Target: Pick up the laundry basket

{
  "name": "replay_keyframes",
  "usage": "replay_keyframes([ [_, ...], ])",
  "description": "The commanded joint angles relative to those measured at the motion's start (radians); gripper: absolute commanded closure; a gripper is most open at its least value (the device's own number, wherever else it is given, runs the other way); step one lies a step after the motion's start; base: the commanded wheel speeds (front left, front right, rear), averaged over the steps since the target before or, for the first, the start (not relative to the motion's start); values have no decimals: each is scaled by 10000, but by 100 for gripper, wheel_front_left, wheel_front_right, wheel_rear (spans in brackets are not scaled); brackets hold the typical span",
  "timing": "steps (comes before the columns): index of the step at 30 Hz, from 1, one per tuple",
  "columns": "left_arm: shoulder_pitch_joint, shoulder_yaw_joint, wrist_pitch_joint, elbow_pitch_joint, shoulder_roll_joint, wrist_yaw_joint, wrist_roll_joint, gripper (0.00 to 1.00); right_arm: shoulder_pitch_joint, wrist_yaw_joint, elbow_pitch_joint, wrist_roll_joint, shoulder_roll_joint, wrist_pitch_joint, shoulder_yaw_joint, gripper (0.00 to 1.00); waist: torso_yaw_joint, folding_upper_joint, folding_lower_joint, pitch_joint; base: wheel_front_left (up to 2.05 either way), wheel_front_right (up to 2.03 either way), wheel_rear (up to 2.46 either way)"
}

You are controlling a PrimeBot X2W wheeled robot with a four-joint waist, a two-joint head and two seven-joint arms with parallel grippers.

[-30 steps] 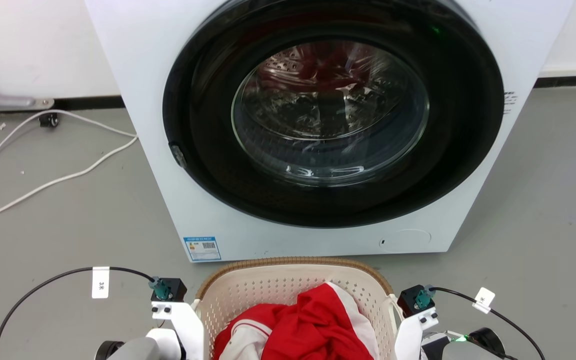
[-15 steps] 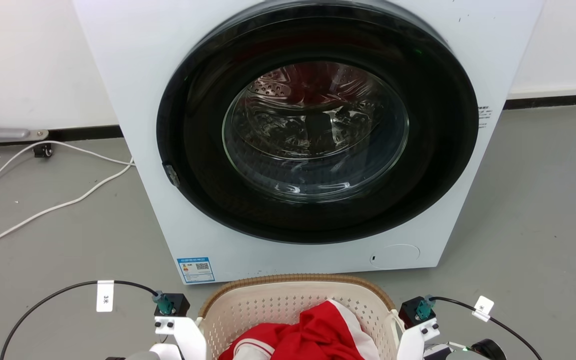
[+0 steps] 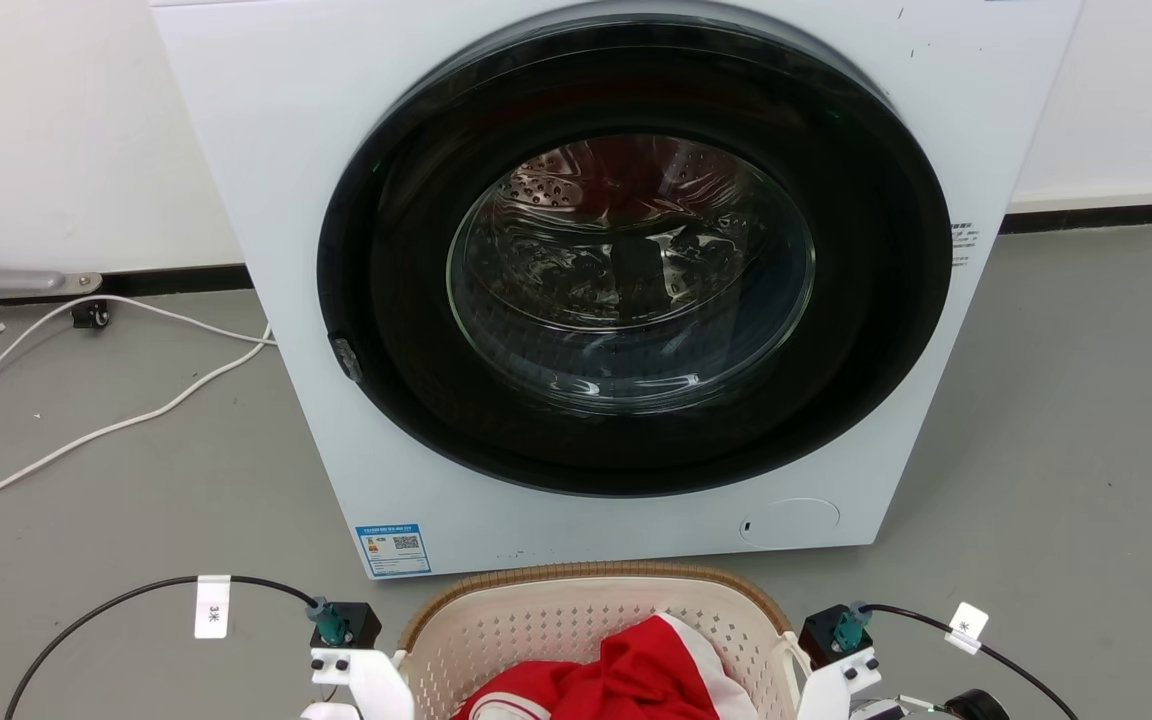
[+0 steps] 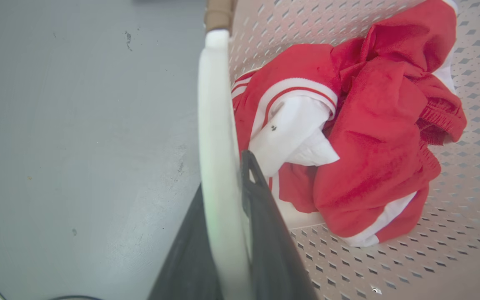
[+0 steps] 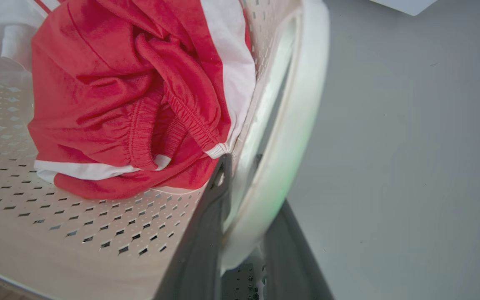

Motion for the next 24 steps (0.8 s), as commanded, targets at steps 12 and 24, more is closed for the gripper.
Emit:
replay_keyframes([
  [12, -75, -441, -222, 83, 31, -77, -471, 100, -127, 27, 204, 412, -108, -181, 491, 100, -1, -1, 0, 34, 0, 0, 0],
  [24, -178, -739, -276, 164, 22, -78, -813, 100, -207, 25, 312, 590, -67, -302, 716, 100, 19, -1, 0, 107, 0, 0, 0],
])
